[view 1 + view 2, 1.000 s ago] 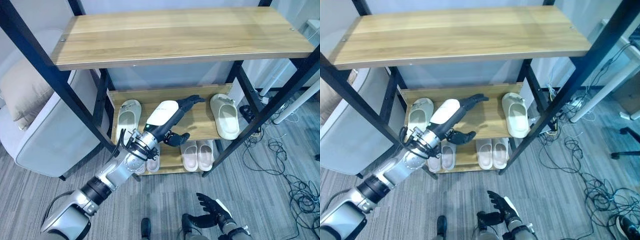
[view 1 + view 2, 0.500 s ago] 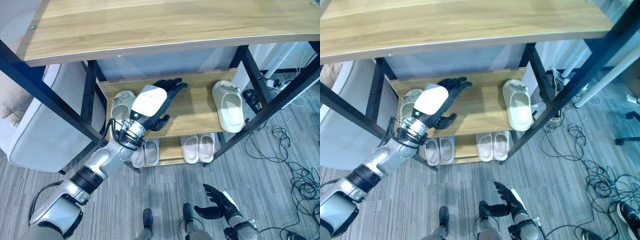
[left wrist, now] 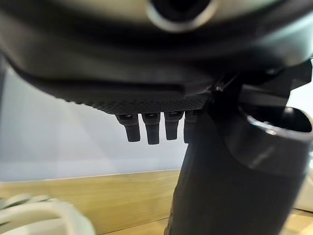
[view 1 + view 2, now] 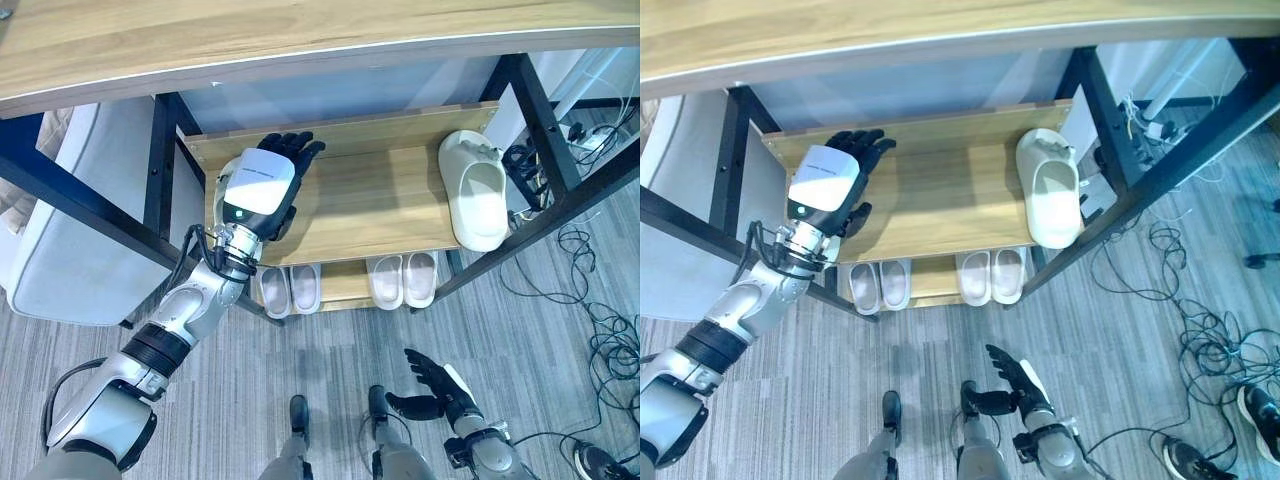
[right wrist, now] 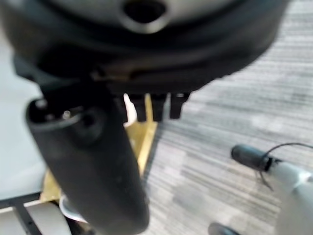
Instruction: Arrange the slippers neatly on the shoe rack.
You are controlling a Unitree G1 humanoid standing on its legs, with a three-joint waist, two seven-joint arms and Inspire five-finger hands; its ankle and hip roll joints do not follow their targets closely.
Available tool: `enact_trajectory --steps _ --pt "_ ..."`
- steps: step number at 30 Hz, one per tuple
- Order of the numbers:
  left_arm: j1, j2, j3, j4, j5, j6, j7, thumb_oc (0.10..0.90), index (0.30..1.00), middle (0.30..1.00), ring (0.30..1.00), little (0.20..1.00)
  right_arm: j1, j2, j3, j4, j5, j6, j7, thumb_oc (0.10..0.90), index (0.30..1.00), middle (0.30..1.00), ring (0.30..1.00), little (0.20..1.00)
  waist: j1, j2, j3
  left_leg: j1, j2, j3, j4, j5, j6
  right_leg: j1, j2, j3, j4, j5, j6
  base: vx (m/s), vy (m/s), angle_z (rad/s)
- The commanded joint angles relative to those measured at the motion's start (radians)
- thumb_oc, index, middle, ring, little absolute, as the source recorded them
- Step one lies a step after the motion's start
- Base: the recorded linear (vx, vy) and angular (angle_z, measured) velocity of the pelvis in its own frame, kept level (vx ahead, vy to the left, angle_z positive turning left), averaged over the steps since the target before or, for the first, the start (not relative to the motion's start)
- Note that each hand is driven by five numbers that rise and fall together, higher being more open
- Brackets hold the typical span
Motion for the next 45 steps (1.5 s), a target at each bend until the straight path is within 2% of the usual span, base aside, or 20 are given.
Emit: enact_trajectory --steps 1,14,21,45 --pt "-0.171 0.019 0.087 0.018 0.004 0.006 0.048 0.8 0.9 0.9 0.9 0.9 0.028 -0.059 -0.069 -0.138 -0.003 -0.048 -0.013 0.8 0.9 0.9 0.9 0.9 0.009 0.003 -0.032 0.017 -0.048 0.013 0.003 -0.076 -0.019 0.004 0.007 0.006 0.006 -0.102 0.05 0.0 0.0 0.0" --pt "-0.112 -0.012 0.12 -0.049 -0.065 -0.036 0.013 0.8 0.9 0.9 0.9 0.9 0.034 -0.05 -0.057 -0.12 0.001 -0.024 0.011 0.8 0.9 0.9 0.9 0.9 0.029 0.007 -0.038 0.03 -0.046 0.001 0.003 -0.069 -0.022 0.027 0.009 -0.008 0.006 -0.113 0.046 0.0 -0.006 0.04" --pt "-0.152 0.017 0.094 -0.02 -0.024 -0.015 0.024 0.8 0.9 0.9 0.9 0.9 0.014 -0.057 -0.038 -0.095 -0.003 -0.022 0.013 0.8 0.9 0.9 0.9 0.9 0.031 0.006 -0.044 0.036 -0.044 -0.001 0.003 -0.068 -0.02 0.035 0.009 -0.008 0.006 -0.113 0.047 0.0 0.0 0.0" --pt "-0.136 0.029 0.068 -0.006 0.018 -0.004 0.024 0.8 0.9 0.9 0.9 0.9 0.009 -0.028 -0.012 -0.031 -0.015 -0.018 0.008 0.8 0.9 0.9 0.9 0.9 0.032 -0.015 -0.093 0.046 -0.039 -0.003 0.003 -0.074 -0.02 0.047 0.012 -0.017 0.006 -0.118 0.049 0.0 0.0 0.0"
